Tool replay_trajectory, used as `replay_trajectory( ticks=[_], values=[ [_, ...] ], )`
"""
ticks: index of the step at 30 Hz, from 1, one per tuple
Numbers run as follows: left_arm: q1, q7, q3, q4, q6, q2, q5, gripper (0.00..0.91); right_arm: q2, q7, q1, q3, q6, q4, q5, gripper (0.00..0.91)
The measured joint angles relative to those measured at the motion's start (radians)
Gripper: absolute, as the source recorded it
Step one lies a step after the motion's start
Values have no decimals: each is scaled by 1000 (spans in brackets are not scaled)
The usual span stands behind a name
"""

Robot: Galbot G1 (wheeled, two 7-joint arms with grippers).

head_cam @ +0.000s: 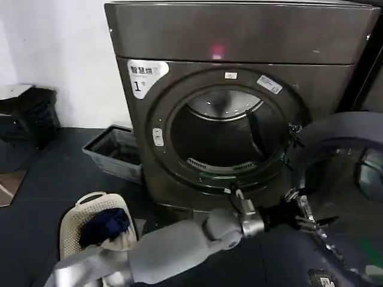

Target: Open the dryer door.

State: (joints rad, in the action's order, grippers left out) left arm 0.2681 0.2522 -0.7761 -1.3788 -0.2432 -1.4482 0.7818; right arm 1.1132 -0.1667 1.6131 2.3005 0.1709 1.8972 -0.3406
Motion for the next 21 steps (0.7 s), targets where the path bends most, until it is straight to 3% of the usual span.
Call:
replay_trajectory(
  ticks=[10,15,21],
  values=[
    [4,-8,24,-7,-28,9,5,907,-8,-6,0,5,-3,0,2,907],
    [27,-2,15,-81,-111,89,10,907,-21,-8,-14,-4,-3,-10,7,907],
    [55,-10,25,-215,-113,239,6,907,-23,-11,-20,-6,-3,-9,11,907]
  ],
)
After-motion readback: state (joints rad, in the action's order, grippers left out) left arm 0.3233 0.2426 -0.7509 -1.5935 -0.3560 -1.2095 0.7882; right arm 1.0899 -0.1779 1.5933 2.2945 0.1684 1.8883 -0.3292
